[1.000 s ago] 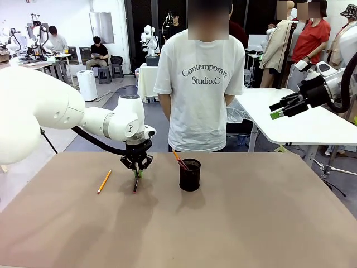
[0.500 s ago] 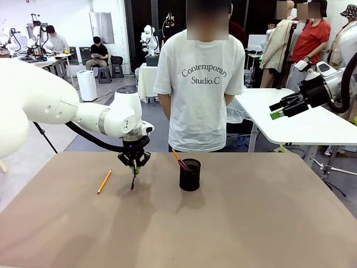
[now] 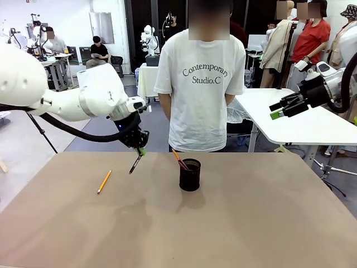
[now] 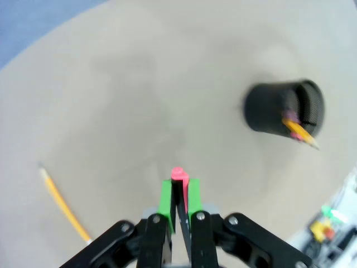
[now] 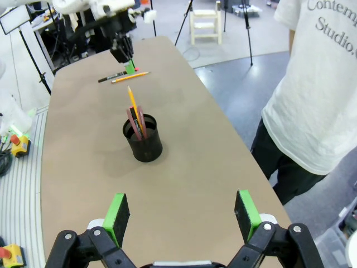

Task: Place the pens into the pen holder.
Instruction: Pick up a writing instrument from the table and place it into the Pen holder.

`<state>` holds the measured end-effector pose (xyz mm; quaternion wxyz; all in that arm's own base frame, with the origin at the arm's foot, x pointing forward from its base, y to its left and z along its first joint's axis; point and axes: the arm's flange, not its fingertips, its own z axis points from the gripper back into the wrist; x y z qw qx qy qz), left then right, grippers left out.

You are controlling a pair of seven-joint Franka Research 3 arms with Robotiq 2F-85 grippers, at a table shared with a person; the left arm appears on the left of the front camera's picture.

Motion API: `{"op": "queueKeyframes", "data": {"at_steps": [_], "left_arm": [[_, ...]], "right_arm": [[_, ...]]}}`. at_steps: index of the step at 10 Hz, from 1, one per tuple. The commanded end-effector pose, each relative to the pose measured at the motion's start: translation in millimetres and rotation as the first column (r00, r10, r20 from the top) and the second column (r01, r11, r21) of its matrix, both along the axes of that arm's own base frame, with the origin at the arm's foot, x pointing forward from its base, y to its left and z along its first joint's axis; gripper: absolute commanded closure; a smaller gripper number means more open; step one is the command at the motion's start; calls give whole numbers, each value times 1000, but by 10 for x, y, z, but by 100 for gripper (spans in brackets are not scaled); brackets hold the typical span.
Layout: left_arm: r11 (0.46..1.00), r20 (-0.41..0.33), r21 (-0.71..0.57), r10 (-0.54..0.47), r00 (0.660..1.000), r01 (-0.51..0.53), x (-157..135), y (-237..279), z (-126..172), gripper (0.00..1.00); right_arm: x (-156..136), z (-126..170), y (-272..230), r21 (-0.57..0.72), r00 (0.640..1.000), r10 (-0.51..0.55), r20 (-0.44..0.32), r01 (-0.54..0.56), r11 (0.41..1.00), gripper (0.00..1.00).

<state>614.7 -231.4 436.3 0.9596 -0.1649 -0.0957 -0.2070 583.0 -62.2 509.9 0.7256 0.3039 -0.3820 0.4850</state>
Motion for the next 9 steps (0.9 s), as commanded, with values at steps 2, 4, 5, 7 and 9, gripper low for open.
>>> {"op": "queueKeyframes", "data": {"at_steps": [2,4,5,7,9], "left_arm": [[929,24,-192,-318,948,317,-181,272,175,100],[757,222,-332,-518,826,563,-242,370,293,100],[640,325,-436,-544,774,633,-277,438,311,100],[566,429,-538,-453,781,624,-247,480,276,100],[639,435,-443,-460,774,629,-151,337,414,100]], "right_arm": [[14,22,15,-2,1000,-1,4,1,1000,0],[14,22,15,-2,1000,-1,4,1,1000,0],[14,22,15,-2,1000,-1,4,1,1000,0],[14,22,15,-2,1000,-1,4,1,1000,0],[14,22,15,-2,1000,-1,4,1,1000,0]]}}
